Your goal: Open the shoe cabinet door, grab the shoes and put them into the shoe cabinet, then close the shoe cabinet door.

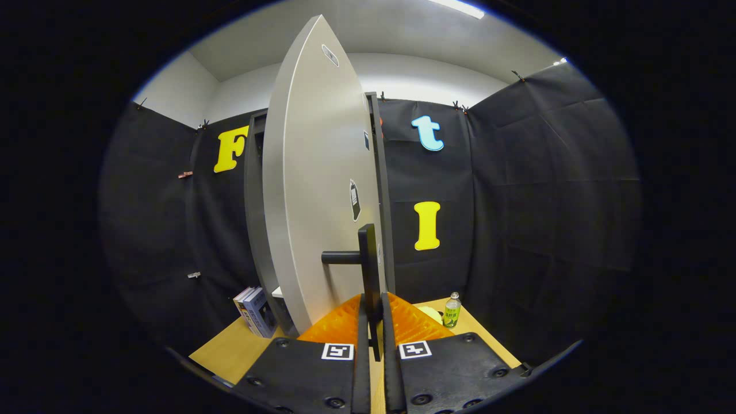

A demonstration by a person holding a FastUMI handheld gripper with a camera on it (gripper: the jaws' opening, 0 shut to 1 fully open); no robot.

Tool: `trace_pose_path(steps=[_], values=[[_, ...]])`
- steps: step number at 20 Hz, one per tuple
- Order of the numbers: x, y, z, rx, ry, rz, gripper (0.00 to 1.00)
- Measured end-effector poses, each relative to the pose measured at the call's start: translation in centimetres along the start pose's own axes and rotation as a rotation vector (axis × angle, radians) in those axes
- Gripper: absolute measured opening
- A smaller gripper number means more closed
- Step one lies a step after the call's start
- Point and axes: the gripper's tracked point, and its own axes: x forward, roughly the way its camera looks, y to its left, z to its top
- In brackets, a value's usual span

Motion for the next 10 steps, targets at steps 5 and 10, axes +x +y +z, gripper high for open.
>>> trace_pose_path(steps=[5,10], values=[[0.1,-2.3,0.4,0.035,0.025,0.035,0.14],[-0.2,-5.5,0.7,0.017,0.018,0.001,0.14]])
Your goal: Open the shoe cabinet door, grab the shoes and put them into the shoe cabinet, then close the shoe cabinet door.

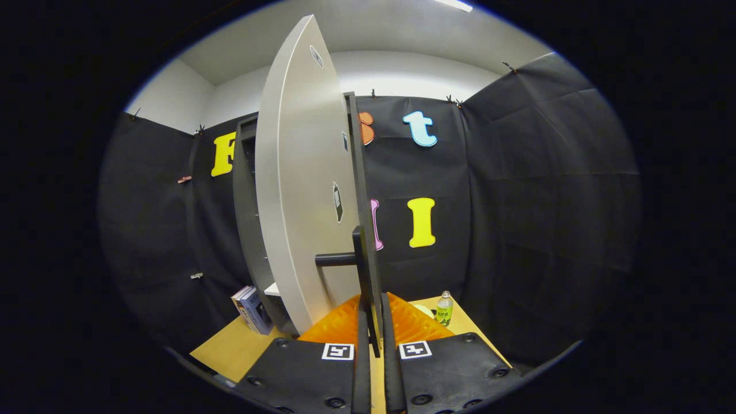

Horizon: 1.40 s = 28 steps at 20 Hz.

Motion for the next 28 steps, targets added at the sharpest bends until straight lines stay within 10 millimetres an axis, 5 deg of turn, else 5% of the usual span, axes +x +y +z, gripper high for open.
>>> trace_pose_path(steps=[9,15,18,23,26,28], values=[[-2.0,-0.1,1.2,0.049,-0.04,0.04,0.14],[-5.2,-1.2,-1.8,0.018,-0.004,-0.07,0.16],[-7.7,-0.3,-4.2,0.009,0.046,-0.075,0.38],[-9.9,5.1,-10.7,0.021,0.188,-0.006,0.78],[-9.8,8.8,-16.0,0.023,0.294,0.038,0.96],[-8.6,10.4,-18.8,0.029,0.353,0.034,0.99]])
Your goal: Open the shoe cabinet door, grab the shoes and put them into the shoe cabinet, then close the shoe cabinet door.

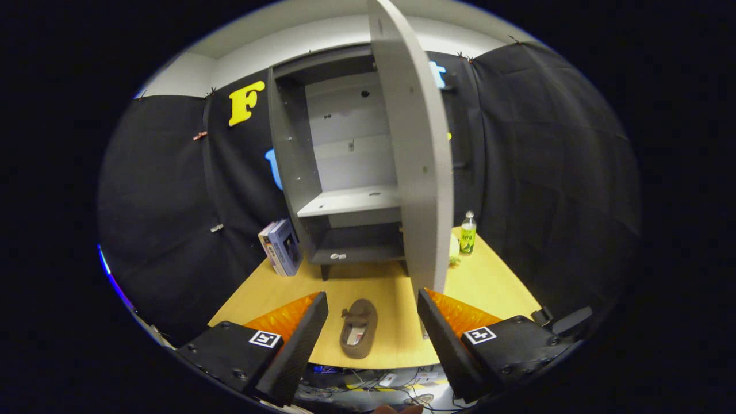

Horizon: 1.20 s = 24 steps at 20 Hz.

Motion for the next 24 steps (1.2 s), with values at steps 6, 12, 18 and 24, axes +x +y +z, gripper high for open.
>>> trace_pose_path(steps=[6,12,18,24], values=[[7.5,3.7,-7.3,-0.002,0.154,0.029,0.99],[14.4,6.2,-15.1,0.01,0.286,0.047,0.99],[19.8,6.4,-21.3,0.049,0.376,0.026,0.97],[24.7,5.6,-24.6,0.044,0.369,-0.043,0.86]])
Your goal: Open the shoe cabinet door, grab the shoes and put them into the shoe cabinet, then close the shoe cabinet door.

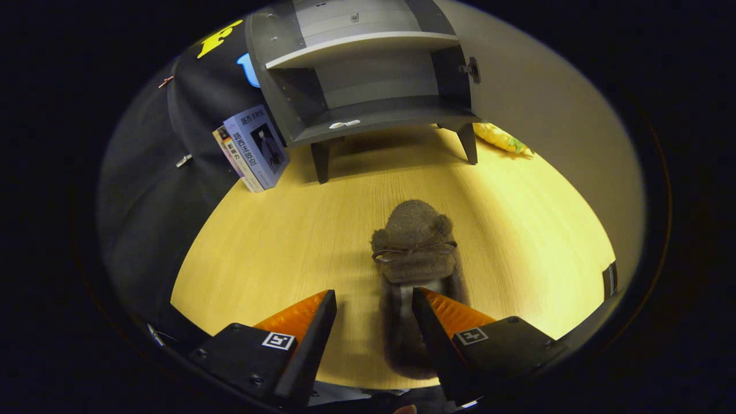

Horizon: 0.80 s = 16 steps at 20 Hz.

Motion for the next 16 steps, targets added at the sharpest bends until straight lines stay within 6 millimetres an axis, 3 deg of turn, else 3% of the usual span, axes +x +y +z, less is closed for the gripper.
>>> trace_pose_path(steps=[2,4,6,8,9,12,16], values=[[2.0,-0.4,0.6,-0.018,-0.041,-0.039,0.75],[3.9,-1.1,1.3,-0.042,-0.083,-0.086,0.73],[5.1,-2.2,2.0,-0.039,-0.102,-0.145,0.6],[5.1,-1.5,2.1,-0.018,-0.095,-0.133,0.2],[4.8,-1.3,2.4,-0.019,-0.103,-0.123,0.12],[2.7,-1.0,3.4,-0.031,-0.105,-0.096,0.12],[-1.4,0.0,6.7,-0.036,-0.133,-0.059,0.13]])
